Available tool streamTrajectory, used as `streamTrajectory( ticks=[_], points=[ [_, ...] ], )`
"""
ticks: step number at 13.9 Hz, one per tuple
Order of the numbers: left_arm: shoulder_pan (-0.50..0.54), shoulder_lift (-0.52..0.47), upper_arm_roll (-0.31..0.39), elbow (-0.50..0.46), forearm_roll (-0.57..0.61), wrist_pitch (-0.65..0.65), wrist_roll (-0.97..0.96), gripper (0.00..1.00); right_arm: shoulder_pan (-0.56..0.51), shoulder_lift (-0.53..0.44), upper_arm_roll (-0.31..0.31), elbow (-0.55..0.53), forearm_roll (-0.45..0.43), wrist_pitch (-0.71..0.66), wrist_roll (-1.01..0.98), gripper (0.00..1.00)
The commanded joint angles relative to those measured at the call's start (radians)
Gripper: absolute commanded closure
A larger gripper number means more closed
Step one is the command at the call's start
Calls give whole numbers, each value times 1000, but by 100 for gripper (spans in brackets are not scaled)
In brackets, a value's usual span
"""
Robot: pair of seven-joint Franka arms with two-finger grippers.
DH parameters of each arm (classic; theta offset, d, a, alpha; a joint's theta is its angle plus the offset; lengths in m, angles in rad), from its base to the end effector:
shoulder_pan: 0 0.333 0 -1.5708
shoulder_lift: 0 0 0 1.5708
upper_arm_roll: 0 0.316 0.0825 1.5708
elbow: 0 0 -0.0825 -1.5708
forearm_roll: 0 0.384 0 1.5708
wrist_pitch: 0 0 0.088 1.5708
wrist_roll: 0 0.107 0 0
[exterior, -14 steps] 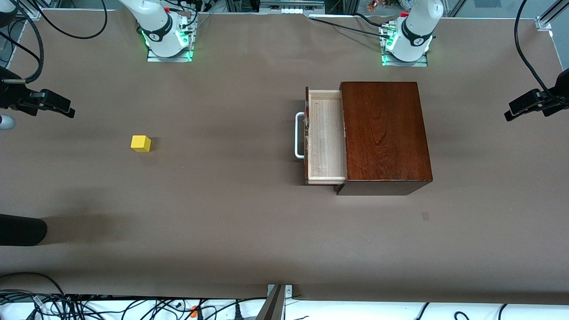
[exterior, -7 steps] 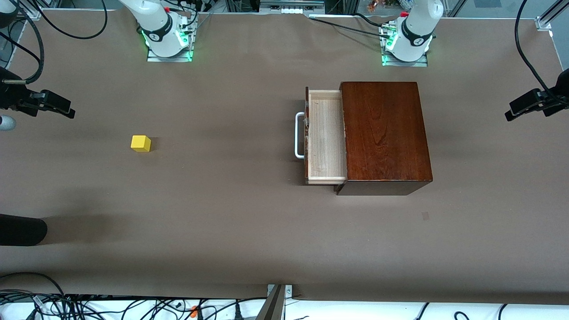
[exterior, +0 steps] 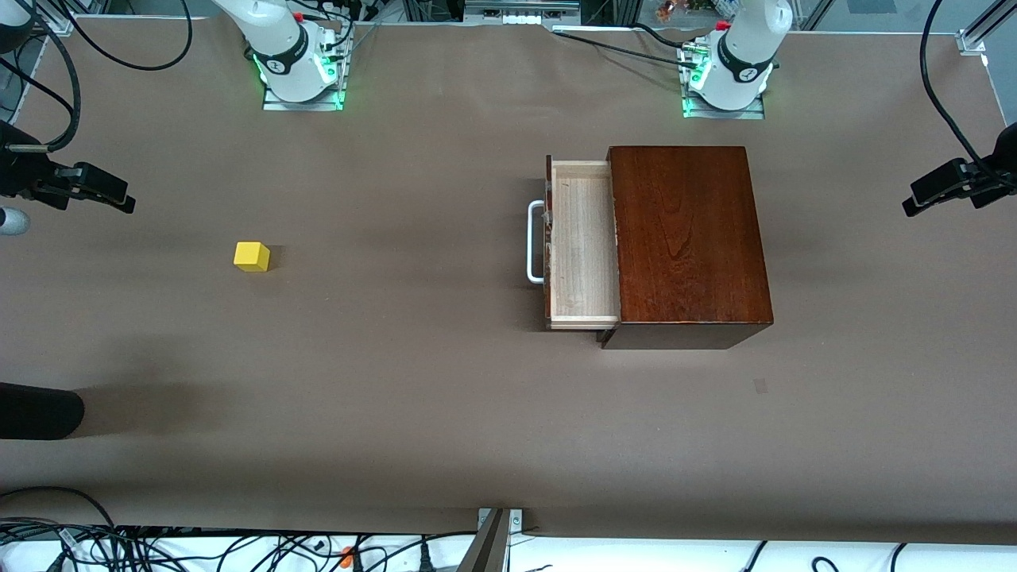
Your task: Open drawer, take yellow block, close drawer
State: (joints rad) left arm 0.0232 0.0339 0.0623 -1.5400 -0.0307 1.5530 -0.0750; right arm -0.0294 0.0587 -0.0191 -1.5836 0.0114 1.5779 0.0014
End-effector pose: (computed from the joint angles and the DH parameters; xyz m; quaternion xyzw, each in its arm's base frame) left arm 0.5614 0.0442 0.6186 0.9966 0.0800 -0.0103 0.0143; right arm 0.5701 -0.0262 0.5860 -0.9992 0.0252 0.0321 0.0059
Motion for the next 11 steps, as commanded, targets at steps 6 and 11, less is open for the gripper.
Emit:
streamTrajectory(
  ticks=[6, 11],
  points=[
    [0, -3, -6, 11, -9, -2, 17, 0, -9, 7, 11, -4, 1, 2, -6, 0],
    [0, -5, -6, 11, -9, -4, 17, 0, 12, 64, 16, -10, 2, -13, -8, 0]
  ],
)
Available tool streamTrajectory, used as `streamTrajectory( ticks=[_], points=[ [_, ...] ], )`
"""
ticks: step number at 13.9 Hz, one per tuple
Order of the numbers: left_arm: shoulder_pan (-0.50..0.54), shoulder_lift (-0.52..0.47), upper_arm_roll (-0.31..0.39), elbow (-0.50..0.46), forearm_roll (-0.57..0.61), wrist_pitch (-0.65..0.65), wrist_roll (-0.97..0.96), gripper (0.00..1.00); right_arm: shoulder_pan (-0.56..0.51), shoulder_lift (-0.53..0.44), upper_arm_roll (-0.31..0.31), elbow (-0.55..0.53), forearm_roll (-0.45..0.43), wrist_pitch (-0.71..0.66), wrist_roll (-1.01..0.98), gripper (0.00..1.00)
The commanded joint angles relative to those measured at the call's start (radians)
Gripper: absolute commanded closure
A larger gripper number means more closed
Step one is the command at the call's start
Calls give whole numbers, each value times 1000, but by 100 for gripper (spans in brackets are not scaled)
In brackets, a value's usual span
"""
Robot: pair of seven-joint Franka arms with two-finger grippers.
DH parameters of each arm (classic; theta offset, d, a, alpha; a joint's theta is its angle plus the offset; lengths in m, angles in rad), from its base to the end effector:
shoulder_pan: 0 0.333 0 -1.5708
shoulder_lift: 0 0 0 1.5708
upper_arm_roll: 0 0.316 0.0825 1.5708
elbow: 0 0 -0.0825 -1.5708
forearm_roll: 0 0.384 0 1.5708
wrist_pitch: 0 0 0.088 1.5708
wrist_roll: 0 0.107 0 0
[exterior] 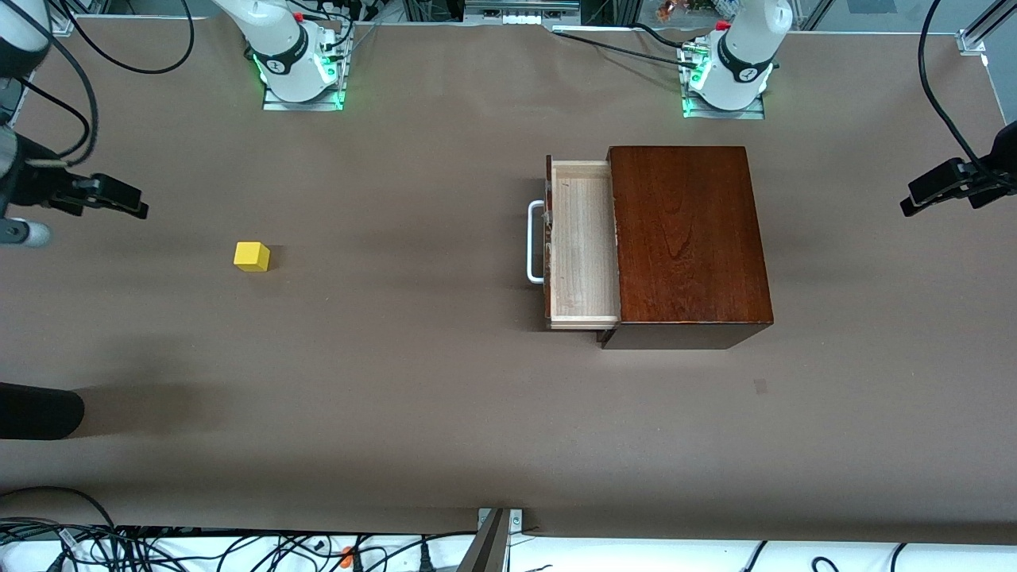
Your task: Open drawer, take yellow block, close drawer
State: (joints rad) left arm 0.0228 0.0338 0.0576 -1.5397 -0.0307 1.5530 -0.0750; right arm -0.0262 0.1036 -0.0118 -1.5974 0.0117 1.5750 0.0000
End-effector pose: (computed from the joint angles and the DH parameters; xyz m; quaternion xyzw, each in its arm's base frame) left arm 0.5616 0.0413 0.6188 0.9968 0.0775 -0.0102 0.0144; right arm 0.5797 -0.0205 0.5535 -0.9978 0.0194 0.0628 0.0064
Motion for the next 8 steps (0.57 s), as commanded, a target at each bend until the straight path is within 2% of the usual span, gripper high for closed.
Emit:
streamTrajectory(
  ticks=[1, 3, 8],
  points=[
    [0, -5, -2, 10, -9, -2, 17, 0, 20, 31, 9, 1, 2, -10, -6, 0],
    [0, -5, -2, 10, -9, -4, 17, 0, 20, 63, 9, 2, 2, -26, -6, 0],
    [2, -5, -1, 10, -9, -2, 17, 0, 29, 70, 9, 2, 2, -44, -6, 0]
  ],
)
